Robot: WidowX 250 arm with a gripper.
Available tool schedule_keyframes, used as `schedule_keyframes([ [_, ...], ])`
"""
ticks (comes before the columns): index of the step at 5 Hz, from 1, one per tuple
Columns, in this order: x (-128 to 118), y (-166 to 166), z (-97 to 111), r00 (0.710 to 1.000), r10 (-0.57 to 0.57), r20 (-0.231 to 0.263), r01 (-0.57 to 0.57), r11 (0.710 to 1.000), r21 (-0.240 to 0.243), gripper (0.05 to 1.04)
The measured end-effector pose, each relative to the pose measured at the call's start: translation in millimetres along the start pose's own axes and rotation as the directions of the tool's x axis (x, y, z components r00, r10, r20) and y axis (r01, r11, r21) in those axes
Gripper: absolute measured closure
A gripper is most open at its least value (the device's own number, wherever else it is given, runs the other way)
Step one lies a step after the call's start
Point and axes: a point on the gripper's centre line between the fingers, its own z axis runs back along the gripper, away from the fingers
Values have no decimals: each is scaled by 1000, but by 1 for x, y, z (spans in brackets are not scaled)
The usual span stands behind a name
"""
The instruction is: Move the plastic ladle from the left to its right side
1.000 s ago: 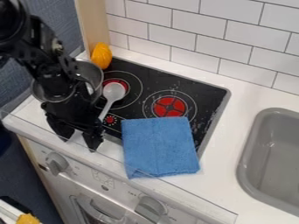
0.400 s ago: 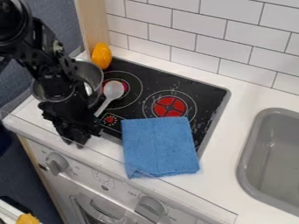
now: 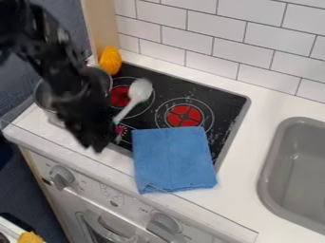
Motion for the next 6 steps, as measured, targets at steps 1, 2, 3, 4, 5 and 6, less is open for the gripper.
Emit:
schedule_keyframes([
  [1, 9, -32, 31, 989, -135, 66, 138, 989, -43, 815],
  [2, -5, -58, 22, 975, -224, 12, 224, 972, -76, 815],
  [3, -18, -75, -3, 959, -270, -88, 263, 961, -85, 815],
  [4, -18, -78, -15, 958, -261, -121, 253, 965, -72, 774],
  [5, -14, -76, -19, 964, -232, -130, 225, 972, -64, 509],
  [6, -16, -79, -17, 960, -241, -144, 234, 970, -68, 249],
])
